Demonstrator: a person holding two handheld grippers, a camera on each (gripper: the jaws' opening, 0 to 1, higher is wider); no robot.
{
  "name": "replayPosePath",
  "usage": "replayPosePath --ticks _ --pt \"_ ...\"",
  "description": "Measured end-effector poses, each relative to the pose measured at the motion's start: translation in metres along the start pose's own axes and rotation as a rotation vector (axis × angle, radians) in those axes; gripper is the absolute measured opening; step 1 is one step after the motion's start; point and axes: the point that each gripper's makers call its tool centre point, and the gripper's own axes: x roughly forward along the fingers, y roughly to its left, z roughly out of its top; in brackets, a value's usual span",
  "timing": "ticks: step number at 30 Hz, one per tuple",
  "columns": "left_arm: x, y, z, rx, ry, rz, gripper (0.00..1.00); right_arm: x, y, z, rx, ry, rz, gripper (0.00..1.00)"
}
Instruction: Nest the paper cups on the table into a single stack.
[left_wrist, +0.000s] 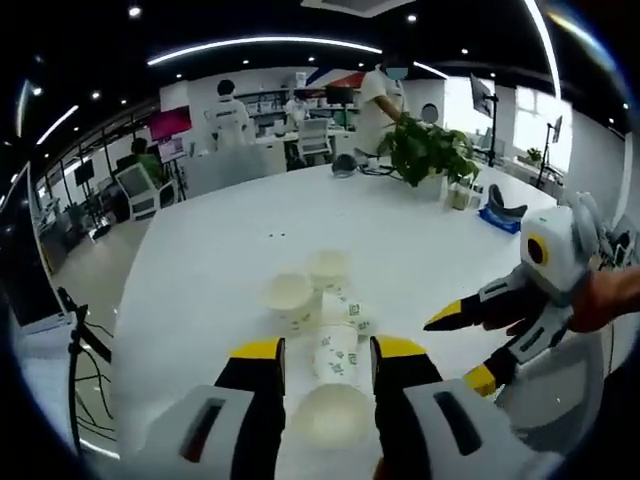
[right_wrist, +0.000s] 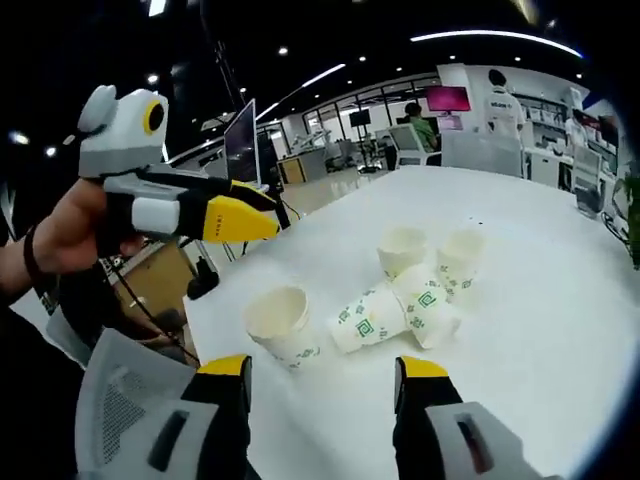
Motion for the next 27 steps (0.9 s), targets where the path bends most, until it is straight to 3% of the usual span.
replayPosePath --ticks 10,14,20,24,27 --pt "-0.01 0.028 0.01 0.021 -0.01 0.0 0.32 0.02 -0.036 0.051 0.02 -0.051 -0.069 0.55" --pt "-0.011 0.037 0.006 0.039 0.001 -0.013 0.32 0.035 -0.055 0.07 0.015 -0.048 -0.097 0.54" --pt "-0.012 0.049 -0.003 0.065 0.022 -0.024 0.34 0.052 -0.084 0.083 0.006 -0.01 -0.155 0.55" --pt "-0.014 0.057 -0.009 0.063 0.032 -0.032 0.35 0.058 -0.121 0.102 0.102 -0.033 -0.236 0.56" --pt "-0.017 0.056 -0.015 0.072 0.045 -0.039 0.37 0.064 -0.136 0.105 0.144 -0.026 -0.263 0.56"
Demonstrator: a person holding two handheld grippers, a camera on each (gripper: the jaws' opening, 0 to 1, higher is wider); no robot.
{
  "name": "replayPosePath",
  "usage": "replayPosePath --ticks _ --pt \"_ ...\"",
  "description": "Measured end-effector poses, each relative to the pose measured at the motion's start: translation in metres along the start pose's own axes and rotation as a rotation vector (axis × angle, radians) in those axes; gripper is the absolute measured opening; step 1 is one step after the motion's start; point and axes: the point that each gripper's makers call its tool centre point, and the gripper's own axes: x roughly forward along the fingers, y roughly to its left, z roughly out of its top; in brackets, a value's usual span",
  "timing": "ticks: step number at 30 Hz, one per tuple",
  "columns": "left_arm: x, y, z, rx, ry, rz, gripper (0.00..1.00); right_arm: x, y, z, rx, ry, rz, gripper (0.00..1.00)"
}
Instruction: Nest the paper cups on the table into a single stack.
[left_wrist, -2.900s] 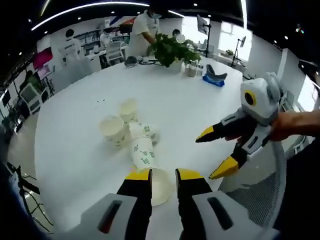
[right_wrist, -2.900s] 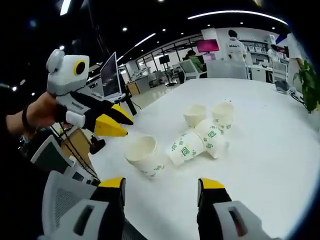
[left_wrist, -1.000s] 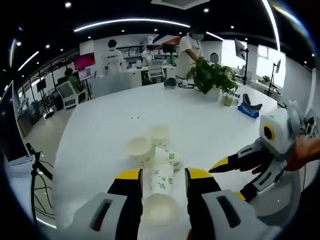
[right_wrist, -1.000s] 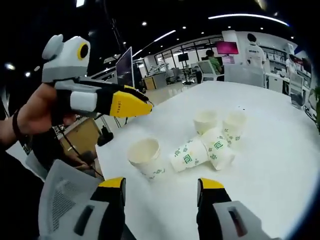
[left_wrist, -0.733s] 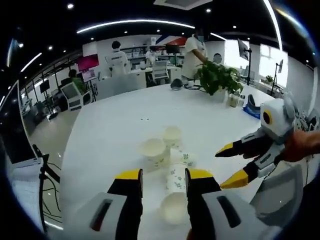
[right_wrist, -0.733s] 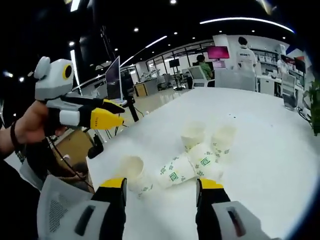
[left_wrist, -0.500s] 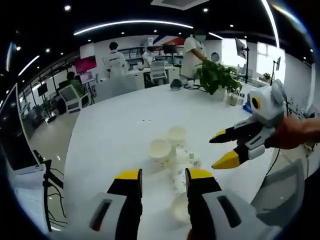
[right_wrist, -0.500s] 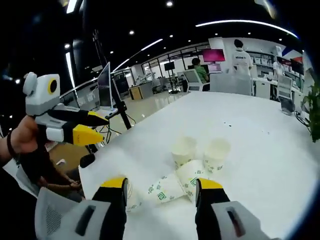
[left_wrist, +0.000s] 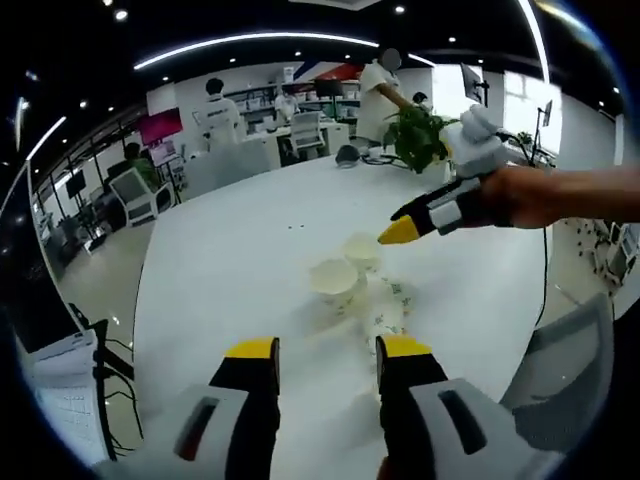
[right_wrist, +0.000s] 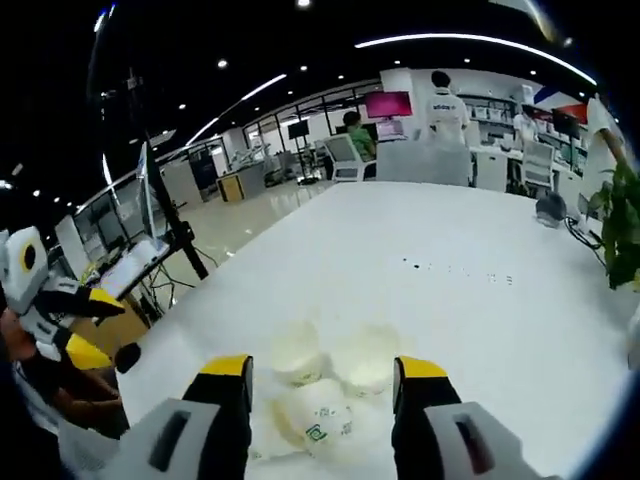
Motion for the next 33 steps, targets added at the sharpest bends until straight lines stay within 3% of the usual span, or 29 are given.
replayPosePath --ticks 3,7,17,20,24,33 --pt "0.0 0.003 -0.007 -0.009 0.01 -0.012 0.4 0.014 -0.026 -0.003 0.051 0.044 -0.057 0.54" --pt "0.0 0.008 -0.01 -0.002 0.018 -0.018 0.43 0.025 -0.039 -0.017 0.112 0.106 -0.09 0.49" --pt "0.005 0.006 -0.011 -0.004 0.015 -0.056 0.5 0.064 -0.053 -0.034 0.184 0.216 -0.113 0.3" --pt "0.006 0.003 -0.012 0.0 0.017 -0.074 0.51 0.067 -0.052 -0.042 0.204 0.248 -0.125 0.16" --pt "0.005 0.001 -0.017 0.003 0.027 -0.094 0.53 0.068 -0.049 -0.046 0.207 0.257 -0.141 0.0" --pt "-0.003 -0.016 -0.042 0.018 0.112 -0.199 0.58 0.054 -0.053 -0.035 0.195 0.217 -0.172 0.0"
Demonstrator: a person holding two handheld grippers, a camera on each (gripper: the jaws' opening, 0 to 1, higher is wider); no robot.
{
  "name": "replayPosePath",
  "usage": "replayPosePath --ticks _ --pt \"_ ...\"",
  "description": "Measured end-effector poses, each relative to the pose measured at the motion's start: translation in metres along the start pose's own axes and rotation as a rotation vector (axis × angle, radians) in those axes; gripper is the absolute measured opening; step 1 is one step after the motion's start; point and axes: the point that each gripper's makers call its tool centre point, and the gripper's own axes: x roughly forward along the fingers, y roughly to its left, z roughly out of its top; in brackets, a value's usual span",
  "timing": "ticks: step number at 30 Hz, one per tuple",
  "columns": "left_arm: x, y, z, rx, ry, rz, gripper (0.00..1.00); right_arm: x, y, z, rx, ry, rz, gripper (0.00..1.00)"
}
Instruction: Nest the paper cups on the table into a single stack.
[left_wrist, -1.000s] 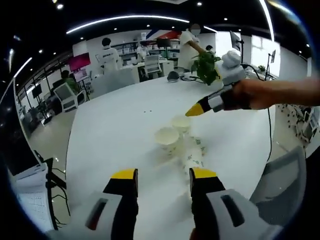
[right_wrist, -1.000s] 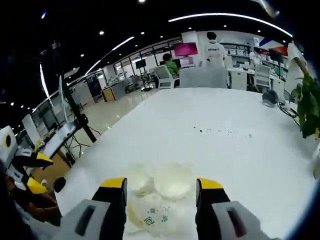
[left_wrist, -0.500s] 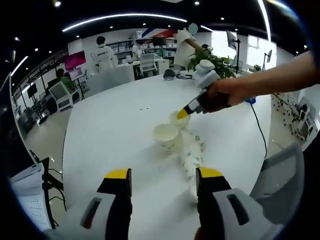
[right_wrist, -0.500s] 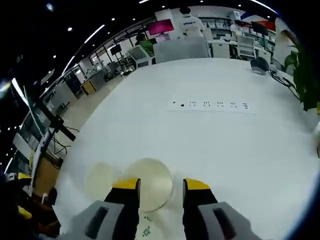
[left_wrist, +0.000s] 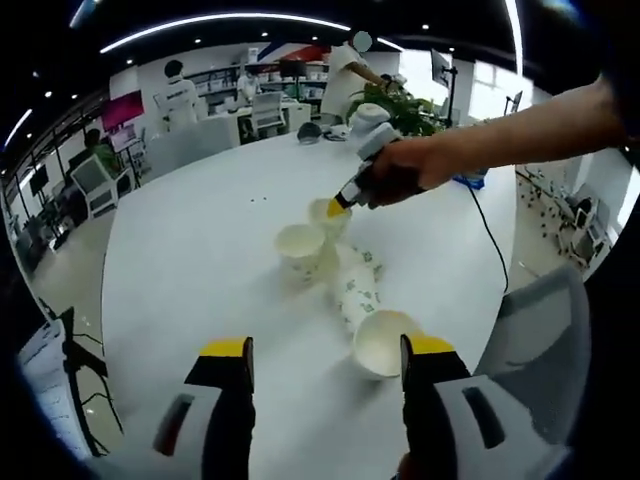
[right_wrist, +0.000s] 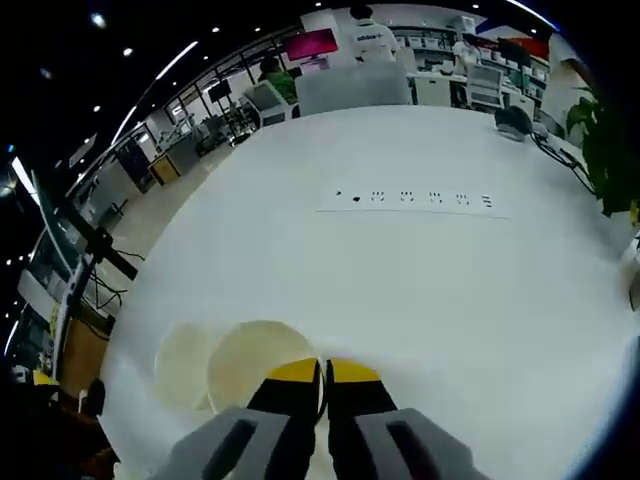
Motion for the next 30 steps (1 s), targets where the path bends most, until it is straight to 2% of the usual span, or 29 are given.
replayPosePath --ticks 7,12,13,16,20,22,23,25,27,30 --pt "-0.003 -0.006 -0.014 0.016 0.035 -0.029 0.58 -0.027 -0.007 0.022 -0.021 -0.064 -0.006 0.0" --pt "-0.007 -0.007 -0.022 0.03 0.057 -0.032 0.59 -0.047 0.0 0.03 -0.097 -0.087 0.024 0.0" --pt "-0.008 -0.008 -0.023 0.031 0.061 -0.032 0.59 -0.059 0.008 0.027 -0.123 -0.085 0.035 0.0" --pt "-0.009 -0.01 -0.028 0.037 0.074 -0.032 0.59 -0.069 0.015 0.029 -0.145 -0.09 0.063 0.0" --pt "-0.012 -0.016 -0.031 0.05 0.079 -0.041 0.59 -0.089 0.035 0.023 -0.22 -0.083 0.101 0.0" --pt "-0.012 -0.019 -0.032 0.052 0.08 -0.045 0.59 -0.105 0.052 0.017 -0.236 -0.084 0.133 0.0" --pt "-0.013 -0.02 -0.033 0.052 0.081 -0.046 0.59 -0.104 0.053 0.017 -0.239 -0.082 0.151 0.0" --pt "-0.014 -0.024 -0.035 0.053 0.082 -0.049 0.59 -0.12 0.071 0.007 -0.247 -0.079 0.17 0.0" --pt "-0.016 -0.027 -0.036 0.052 0.082 -0.051 0.59 -0.119 0.073 0.0 -0.29 -0.057 0.176 0.0" --pt "-0.018 -0.03 -0.038 0.058 0.082 -0.055 0.59 -0.118 0.075 -0.006 -0.301 -0.032 0.19 0.0"
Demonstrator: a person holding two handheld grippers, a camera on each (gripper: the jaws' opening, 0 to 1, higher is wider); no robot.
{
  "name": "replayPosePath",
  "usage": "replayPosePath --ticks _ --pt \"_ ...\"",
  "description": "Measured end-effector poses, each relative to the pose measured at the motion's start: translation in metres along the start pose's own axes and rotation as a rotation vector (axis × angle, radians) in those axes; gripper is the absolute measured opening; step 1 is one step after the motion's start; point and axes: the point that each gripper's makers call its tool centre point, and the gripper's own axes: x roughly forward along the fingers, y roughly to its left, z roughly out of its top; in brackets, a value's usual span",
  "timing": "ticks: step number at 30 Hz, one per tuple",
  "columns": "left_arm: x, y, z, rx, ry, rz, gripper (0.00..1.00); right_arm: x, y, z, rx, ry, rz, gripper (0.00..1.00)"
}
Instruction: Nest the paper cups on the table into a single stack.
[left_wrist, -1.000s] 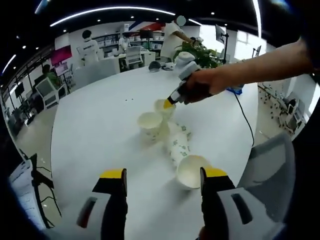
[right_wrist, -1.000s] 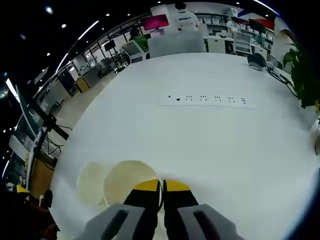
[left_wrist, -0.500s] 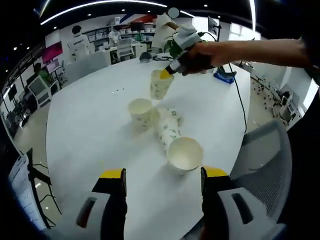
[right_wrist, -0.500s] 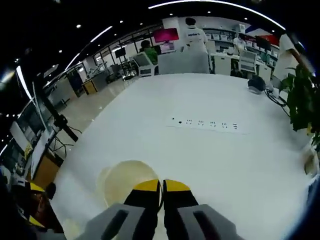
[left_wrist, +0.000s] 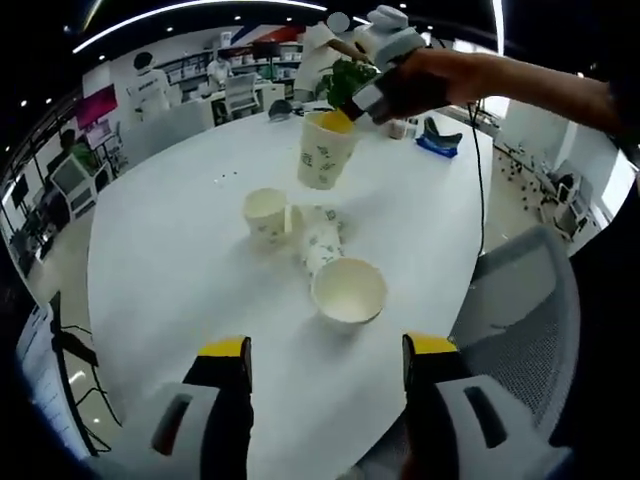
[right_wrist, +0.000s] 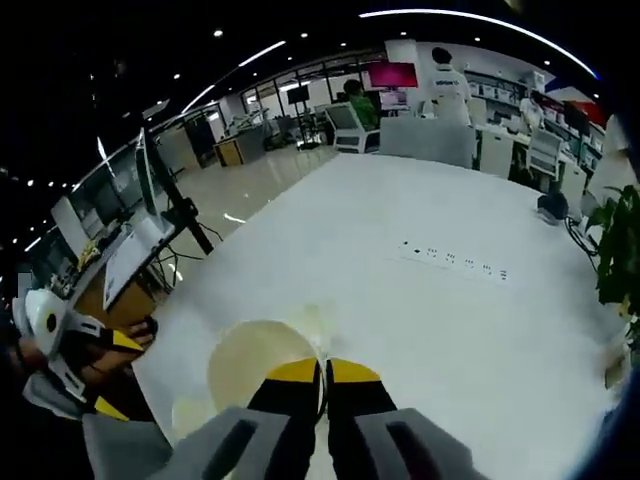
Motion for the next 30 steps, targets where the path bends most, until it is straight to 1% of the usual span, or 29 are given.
replayPosePath --ticks 1,4,5,6,7,8,10,14,15,16,17,20,24,25,28,30 --pt "-0.001 -0.002 -0.001 0.003 0.002 0.0 0.59 -0.002 0.01 -0.003 0.001 0.002 0.012 0.0" --pt "-0.003 -0.001 -0.006 0.0 0.005 0.004 0.6 -0.006 0.029 -0.005 -0.013 0.003 0.041 0.0" --pt "-0.004 -0.001 -0.007 -0.001 0.006 0.005 0.6 -0.004 0.031 -0.005 -0.021 0.005 0.052 0.0" --pt "-0.006 -0.004 -0.008 -0.001 0.006 0.008 0.6 -0.005 0.039 -0.006 -0.03 0.006 0.07 0.0" --pt "-0.007 -0.005 -0.008 -0.003 0.006 0.01 0.6 -0.002 0.042 -0.007 -0.035 0.01 0.08 0.0" --pt "-0.006 -0.005 -0.009 -0.007 0.005 0.012 0.6 -0.002 0.05 -0.01 -0.043 0.019 0.093 0.0" --pt "-0.008 -0.004 -0.011 -0.011 0.004 0.018 0.6 -0.003 0.061 -0.015 -0.061 0.029 0.109 0.0" --pt "-0.011 -0.007 -0.013 -0.02 -0.001 0.026 0.59 0.0 0.077 -0.021 -0.09 0.05 0.137 0.0" --pt "-0.011 -0.008 -0.013 -0.021 -0.002 0.027 0.59 -0.001 0.087 -0.024 -0.097 0.056 0.147 0.0" --pt "-0.012 -0.009 -0.013 -0.023 -0.003 0.028 0.59 -0.001 0.088 -0.024 -0.1 0.057 0.15 0.0" --pt "-0.013 -0.01 -0.014 -0.025 -0.003 0.029 0.59 -0.002 0.096 -0.026 -0.115 0.063 0.162 0.0" --pt "-0.013 -0.01 -0.014 -0.028 -0.003 0.031 0.59 0.001 0.106 -0.03 -0.137 0.077 0.18 0.0" --pt "-0.012 -0.009 -0.015 -0.032 -0.007 0.033 0.59 0.004 0.122 -0.04 -0.16 0.099 0.201 0.0" --pt "-0.012 -0.009 -0.015 -0.033 -0.008 0.034 0.59 0.008 0.121 -0.041 -0.164 0.103 0.204 0.0" --pt "-0.013 -0.009 -0.016 -0.035 -0.01 0.035 0.59 0.005 0.132 -0.049 -0.18 0.12 0.201 0.0" --pt "-0.013 -0.008 -0.018 -0.037 -0.009 0.037 0.59 0.011 0.131 -0.051 -0.185 0.127 0.204 0.0"
